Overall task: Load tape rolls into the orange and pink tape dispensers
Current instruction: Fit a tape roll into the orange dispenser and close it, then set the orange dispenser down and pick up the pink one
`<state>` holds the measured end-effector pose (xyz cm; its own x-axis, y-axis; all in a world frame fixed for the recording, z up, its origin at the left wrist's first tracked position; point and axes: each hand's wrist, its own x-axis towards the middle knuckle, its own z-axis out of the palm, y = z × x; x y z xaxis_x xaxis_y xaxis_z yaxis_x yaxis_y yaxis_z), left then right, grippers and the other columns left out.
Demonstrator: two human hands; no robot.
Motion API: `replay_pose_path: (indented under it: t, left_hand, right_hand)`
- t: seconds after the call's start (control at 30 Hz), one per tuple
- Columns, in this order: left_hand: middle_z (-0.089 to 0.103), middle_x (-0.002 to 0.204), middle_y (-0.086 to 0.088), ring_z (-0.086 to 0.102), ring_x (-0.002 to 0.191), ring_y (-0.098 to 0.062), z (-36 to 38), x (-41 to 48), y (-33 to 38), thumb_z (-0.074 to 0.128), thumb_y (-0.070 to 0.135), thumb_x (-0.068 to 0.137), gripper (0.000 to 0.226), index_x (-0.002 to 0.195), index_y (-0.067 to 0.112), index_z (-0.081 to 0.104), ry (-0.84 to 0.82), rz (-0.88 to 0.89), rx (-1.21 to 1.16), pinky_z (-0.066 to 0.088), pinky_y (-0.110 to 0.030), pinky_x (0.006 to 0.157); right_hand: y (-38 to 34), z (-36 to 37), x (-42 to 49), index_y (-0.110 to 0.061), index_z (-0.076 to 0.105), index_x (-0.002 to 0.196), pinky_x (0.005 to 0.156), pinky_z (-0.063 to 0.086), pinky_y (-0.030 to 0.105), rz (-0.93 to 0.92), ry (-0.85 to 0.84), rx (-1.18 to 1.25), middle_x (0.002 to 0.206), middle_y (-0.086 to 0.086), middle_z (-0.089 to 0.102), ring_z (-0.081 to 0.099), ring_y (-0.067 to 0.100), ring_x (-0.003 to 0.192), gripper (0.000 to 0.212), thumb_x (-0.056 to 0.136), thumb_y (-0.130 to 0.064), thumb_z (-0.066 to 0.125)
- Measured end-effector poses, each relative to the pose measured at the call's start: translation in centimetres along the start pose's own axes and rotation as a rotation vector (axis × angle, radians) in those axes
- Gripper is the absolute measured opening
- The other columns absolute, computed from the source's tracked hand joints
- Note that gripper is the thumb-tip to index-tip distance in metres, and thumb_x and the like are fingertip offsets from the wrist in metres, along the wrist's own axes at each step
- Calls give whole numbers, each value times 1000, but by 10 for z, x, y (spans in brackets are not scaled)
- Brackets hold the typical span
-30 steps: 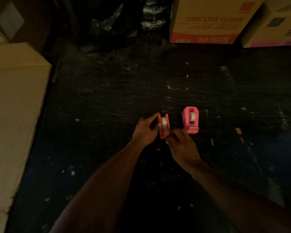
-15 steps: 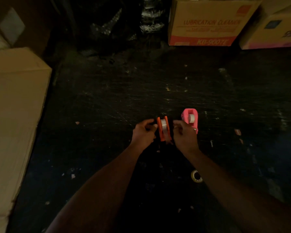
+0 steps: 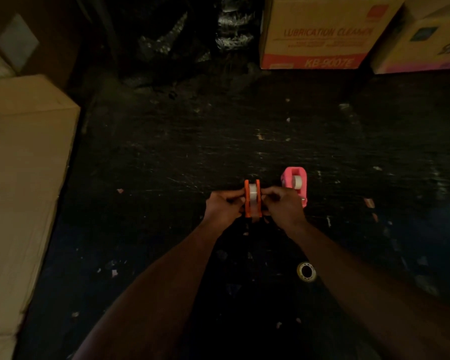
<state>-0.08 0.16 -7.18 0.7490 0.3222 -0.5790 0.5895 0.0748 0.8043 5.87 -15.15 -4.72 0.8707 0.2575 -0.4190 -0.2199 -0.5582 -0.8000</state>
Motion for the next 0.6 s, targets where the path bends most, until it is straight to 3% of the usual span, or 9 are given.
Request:
replay_pose_path:
  t: [0.13,0.23,0.37,0.47,0.53,0.6]
  left_hand:
    - [74,110,1,73,96,-13,-2,-3,7,65,11,94,30,121,23,71,-6,-7,11,60,-23,72]
    - [74,108,2,74,92,-12,-1,-4,12,64,13,94,31,123,23,70,-3,-18,27,60,-20,66]
    - [76,109,0,75,89,-12,-2,-5,16,60,15,95,30,118,32,70,34,-11,133,62,-36,82]
    - [72,113,5,70,95,-10,-10,-9,28,58,19,95,31,123,30,67,122,83,365,57,-31,88]
    - [72,116,4,68,104,-13,-9,-12,38,56,20,95,33,125,27,67,173,151,457,53,-28,90]
    - [72,119,4,66,110,-13,-1,-12,48,58,20,94,34,126,26,67,162,190,470,52,-31,96]
  right_hand:
    - [-4,-2,0,-17,71,108,73,62,49,-17,-14,-22,96,6,74,74,27,83,25,95,-6,53]
    - [-5,-4,0,-18,71,111,74,62,49,-18,-45,-28,95,5,74,74,28,84,25,96,-9,52]
    - [-11,-10,-5,-16,70,114,78,62,46,-5,-40,-63,95,5,73,73,24,86,26,94,-10,54]
    - [-17,-30,-12,-16,72,109,87,58,35,-143,137,-218,105,4,74,71,17,92,24,89,-12,60]
    - [-16,-50,-14,-16,72,106,84,52,27,-215,215,-333,103,4,75,70,17,90,22,87,-12,63]
    - [-10,-71,-11,-17,69,107,85,53,32,-196,213,-430,105,5,72,68,20,94,23,85,-11,66]
